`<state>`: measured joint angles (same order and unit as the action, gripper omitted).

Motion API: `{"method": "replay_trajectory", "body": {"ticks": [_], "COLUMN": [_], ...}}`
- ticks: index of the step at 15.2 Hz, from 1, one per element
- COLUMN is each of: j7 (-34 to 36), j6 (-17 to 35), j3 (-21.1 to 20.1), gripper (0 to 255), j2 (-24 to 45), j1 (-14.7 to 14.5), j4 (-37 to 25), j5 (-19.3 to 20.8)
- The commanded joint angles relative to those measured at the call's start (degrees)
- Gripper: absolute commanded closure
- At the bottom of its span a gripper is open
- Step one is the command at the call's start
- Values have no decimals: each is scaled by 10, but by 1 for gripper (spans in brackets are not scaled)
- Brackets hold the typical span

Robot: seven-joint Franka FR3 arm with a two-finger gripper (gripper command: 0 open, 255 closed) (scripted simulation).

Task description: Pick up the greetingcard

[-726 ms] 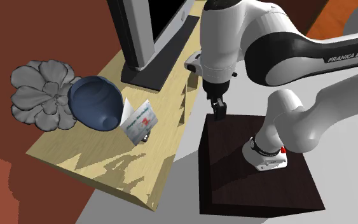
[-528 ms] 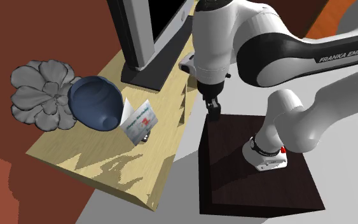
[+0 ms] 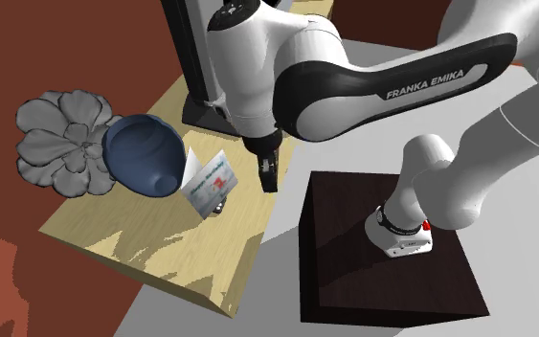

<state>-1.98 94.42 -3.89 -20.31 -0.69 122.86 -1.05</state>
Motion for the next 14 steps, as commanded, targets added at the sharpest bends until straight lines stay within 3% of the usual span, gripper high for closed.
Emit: {"method": "replay_trajectory", "body": {"ticks": [1, 8, 14], "j7": [13, 62, 99], "j6": [3, -17, -70], "j3": [-2, -9, -7], "gripper": [0, 0, 0], "j2": [51, 224, 387], "j1": [3, 4, 0], "j4": [-45, -225, -432], "j5": [0, 3, 8]}}
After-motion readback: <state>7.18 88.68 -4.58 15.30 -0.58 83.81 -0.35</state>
